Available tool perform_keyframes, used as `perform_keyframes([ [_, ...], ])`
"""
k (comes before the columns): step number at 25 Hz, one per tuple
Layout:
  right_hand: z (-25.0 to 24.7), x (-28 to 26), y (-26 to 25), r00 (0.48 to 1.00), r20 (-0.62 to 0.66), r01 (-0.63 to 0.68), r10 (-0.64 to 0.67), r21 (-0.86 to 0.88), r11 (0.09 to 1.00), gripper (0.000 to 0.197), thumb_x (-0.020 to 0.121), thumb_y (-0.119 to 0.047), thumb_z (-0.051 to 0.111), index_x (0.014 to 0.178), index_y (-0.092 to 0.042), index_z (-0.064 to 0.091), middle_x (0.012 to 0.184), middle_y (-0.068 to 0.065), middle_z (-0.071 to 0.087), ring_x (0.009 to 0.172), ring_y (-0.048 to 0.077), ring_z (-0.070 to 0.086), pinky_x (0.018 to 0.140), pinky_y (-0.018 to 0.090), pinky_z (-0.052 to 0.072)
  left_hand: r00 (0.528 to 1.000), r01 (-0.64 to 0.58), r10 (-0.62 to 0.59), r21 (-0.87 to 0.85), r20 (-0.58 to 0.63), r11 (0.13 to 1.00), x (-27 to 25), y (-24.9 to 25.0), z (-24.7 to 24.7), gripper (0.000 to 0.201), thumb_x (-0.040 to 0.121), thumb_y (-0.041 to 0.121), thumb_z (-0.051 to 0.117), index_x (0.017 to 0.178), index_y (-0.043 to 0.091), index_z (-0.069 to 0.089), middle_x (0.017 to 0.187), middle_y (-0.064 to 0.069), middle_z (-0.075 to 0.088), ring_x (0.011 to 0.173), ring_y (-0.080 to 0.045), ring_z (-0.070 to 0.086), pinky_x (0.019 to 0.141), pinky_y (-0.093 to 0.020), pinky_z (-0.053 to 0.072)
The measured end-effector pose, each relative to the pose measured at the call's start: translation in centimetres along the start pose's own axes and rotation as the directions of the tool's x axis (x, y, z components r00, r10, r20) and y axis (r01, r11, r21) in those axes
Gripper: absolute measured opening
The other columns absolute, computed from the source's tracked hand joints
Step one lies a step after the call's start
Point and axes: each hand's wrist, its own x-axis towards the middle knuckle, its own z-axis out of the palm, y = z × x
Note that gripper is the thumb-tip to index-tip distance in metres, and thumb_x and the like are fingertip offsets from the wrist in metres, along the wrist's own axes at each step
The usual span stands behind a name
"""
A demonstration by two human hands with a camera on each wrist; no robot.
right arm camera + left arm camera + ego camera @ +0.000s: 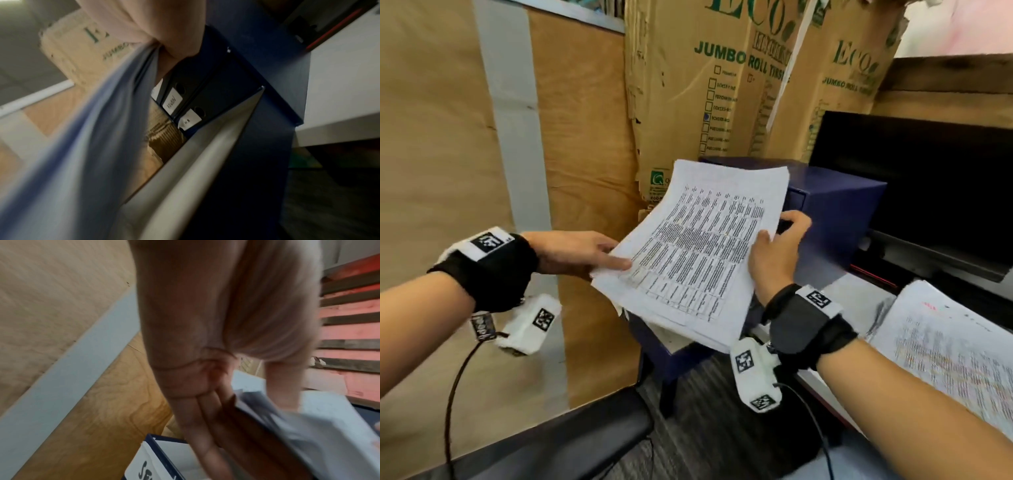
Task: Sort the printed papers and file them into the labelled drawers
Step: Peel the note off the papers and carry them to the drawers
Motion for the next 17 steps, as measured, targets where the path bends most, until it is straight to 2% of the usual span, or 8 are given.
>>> perform_keyframes([
  [2,1.1,-0.3,1.3,0.978,0.187,-0.050,0.089,-0.204,0.978,0.022,0.092,-0.002,0.040,0.104,-0.018,0.048,0.084,-0.003,0.058,0.071,0.017,0.057,0.067,0.031,0.043,0.988,0.030,-0.022,0.051,-0.151,0.998,-0.3,-0.9,-1.5,0.032,0.086,0.015,0.070,0.115,0.005,0.064,0.098,-0.007,0.073,0.083,-0.016,0.067,0.064,-0.023,0.056],
  [3,1.5,-0.4,2.1,0.929,0.320,-0.085,0.185,-0.301,0.950,0.021,0.092,-0.002,0.043,0.098,-0.015,0.058,0.091,0.002,0.063,0.078,0.022,0.061,0.072,0.035,0.050,0.974,0.069,-0.063,0.020,-0.218,0.997,-0.3,-1.5,-2.5,0.032,0.084,0.015,0.073,0.112,0.003,0.064,0.098,-0.011,0.072,0.082,-0.018,0.065,0.061,-0.024,0.056],
  [5,1.7,-0.7,3.4,0.732,0.527,-0.258,0.431,-0.371,0.892,0.014,0.090,-0.001,0.054,0.091,-0.007,0.066,0.101,0.016,0.069,0.082,0.027,0.068,0.076,0.043,0.059,0.927,0.128,-0.164,-0.126,-0.336,0.984,0.0,-2.7,-3.8,0.030,0.087,0.012,0.068,0.111,-0.004,0.063,0.094,-0.017,0.068,0.078,-0.020,0.064,0.057,-0.023,0.057],
  [8,1.1,-1.9,3.8,0.389,0.629,-0.501,0.673,-0.469,0.727,0.015,0.090,0.005,0.061,0.104,0.009,0.062,0.096,0.021,0.068,0.066,0.021,0.072,0.059,0.027,0.060,0.876,0.122,-0.244,-0.297,-0.416,0.947,1.2,-3.7,-4.3,0.034,0.087,0.012,0.066,0.112,-0.010,0.062,0.091,-0.015,0.067,0.066,-0.013,0.066,0.050,-0.018,0.054],
  [10,1.0,-1.9,4.0,0.305,0.630,-0.540,0.715,-0.504,0.674,0.012,0.090,0.006,0.060,0.100,0.010,0.063,0.094,0.016,0.069,0.066,0.016,0.072,0.059,0.020,0.058,0.855,0.092,-0.264,-0.371,-0.446,0.924,2.2,-3.7,-3.6,0.030,0.087,0.009,0.066,0.110,-0.011,0.062,0.091,-0.016,0.068,0.057,-0.011,0.068,0.044,-0.017,0.051],
  [12,1.0,-1.3,4.5,0.344,0.605,-0.571,0.718,-0.472,0.672,0.015,0.087,0.009,0.061,0.101,0.012,0.062,0.085,0.014,0.066,0.057,0.010,0.069,0.060,0.018,0.057,0.833,0.056,-0.265,-0.403,-0.485,0.913,3.1,-3.3,-2.6,0.027,0.088,0.008,0.065,0.107,-0.011,0.060,0.085,-0.016,0.069,0.052,-0.011,0.068,0.042,-0.018,0.050],
  [14,0.7,-0.4,5.4,0.462,0.548,-0.579,0.697,-0.409,0.705,0.031,0.082,0.014,0.063,0.112,0.018,0.057,0.081,0.015,0.062,0.050,0.010,0.065,0.059,0.019,0.055,0.833,0.013,-0.254,-0.443,-0.491,0.897,3.9,-2.6,-1.8,0.027,0.090,0.011,0.063,0.105,-0.011,0.058,0.077,-0.017,0.070,0.053,-0.016,0.069,0.043,-0.021,0.054],
  [17,-0.2,1.1,6.9,0.606,0.430,-0.579,0.669,-0.338,0.742,0.038,0.075,0.015,0.069,0.111,0.019,0.056,0.102,0.027,0.065,0.073,0.022,0.066,0.070,0.027,0.059,0.861,-0.003,-0.235,-0.467,-0.450,0.884,4.4,-1.5,-0.9,0.029,0.093,0.016,0.060,0.106,-0.009,0.053,0.096,-0.026,0.066,0.071,-0.027,0.072,0.062,-0.032,0.061],
])
